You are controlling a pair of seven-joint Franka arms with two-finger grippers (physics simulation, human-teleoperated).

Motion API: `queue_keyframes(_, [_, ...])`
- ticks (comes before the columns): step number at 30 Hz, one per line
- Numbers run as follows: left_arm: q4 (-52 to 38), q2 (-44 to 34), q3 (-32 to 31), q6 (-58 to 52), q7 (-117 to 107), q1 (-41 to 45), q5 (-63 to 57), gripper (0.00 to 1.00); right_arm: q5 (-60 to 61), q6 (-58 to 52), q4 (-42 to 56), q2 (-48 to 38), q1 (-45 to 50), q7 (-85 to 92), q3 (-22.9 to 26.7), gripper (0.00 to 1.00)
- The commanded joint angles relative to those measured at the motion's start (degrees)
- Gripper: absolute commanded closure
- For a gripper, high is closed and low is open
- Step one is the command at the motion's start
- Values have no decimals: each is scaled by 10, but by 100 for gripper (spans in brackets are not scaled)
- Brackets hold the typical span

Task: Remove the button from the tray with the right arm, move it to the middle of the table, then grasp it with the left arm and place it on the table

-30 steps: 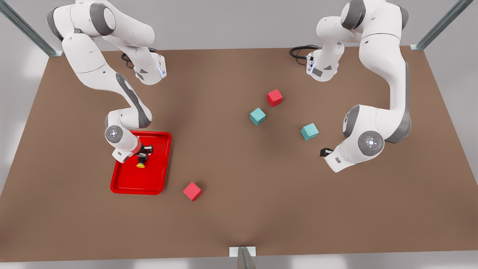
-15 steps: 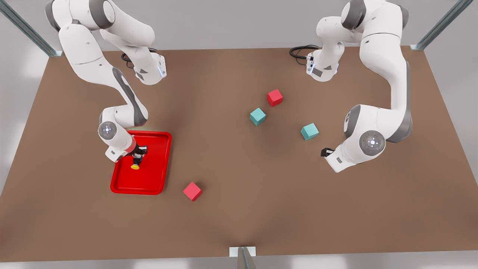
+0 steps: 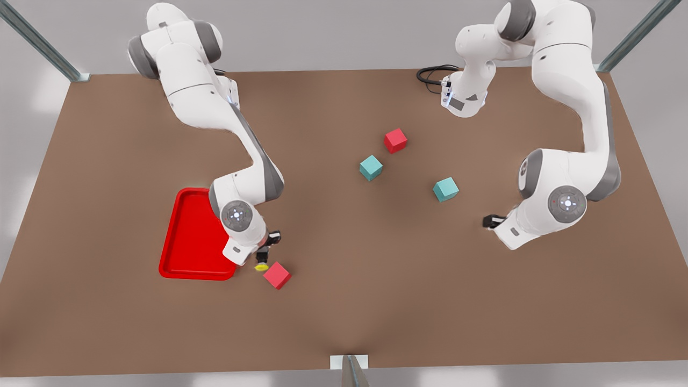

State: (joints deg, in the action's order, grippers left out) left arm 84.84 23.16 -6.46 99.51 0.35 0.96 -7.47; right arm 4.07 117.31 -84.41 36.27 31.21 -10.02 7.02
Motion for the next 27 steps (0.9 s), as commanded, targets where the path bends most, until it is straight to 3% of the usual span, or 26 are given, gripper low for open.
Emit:
queue_keyframes(1, [-1,-10,0,-3,95,-27,-1,0,92,-87,34,18,50,-214,21,60])
queue_keyframes(4, [-1,-11,1,-2,107,-44,-1,0,175,-95,102,64,132,-265,59,60])
queue_keyframes(6, [0,-10,2,0,107,-47,-1,0,283,-92,141,114,238,-280,161,59])
queue_keyframes(7, [0,-10,2,-2,107,-47,-1,0,311,-90,168,136,252,-298,171,59])
queue_keyframes(13, [1,-9,2,0,106,-46,-2,0,402,-10,335,291,253,-310,157,57])
queue_keyframes(17, [-26,-19,5,-15,100,-58,-4,0,419,34,363,311,256,-323,141,57])
queue_keyframes(18, [-26,-19,4,-12,98,-58,-4,0,419,53,366,315,252,-323,141,53])
queue_keyframes(19, [-28,-20,3,-9,98,-57,-4,0,419,52,365,315,249,-314,143,0])
queue_keyframes(21, [-29,-28,0,-28,95,-53,-3,0,415,42,362,311,237,-308,144,0])
queue_keyframes(23, [-28,-25,-1,-27,90,-50,-2,0,402,13,357,279,214,-307,141,0])
queue_keyframes(24, [-30,-23,-1,-25,90,-49,-3,0,358,-4,313,212,191,-285,109,0])
queue_keyframes(26, [-39,-20,-4,-19,-24,4,-1,0,210,-12,95,15,84,-247,-16,0])
queue_keyframes(27, [-68,-22,-11,-28,-274,137,7,0,142,-36,-23,-88,-19,-208,-74,0])
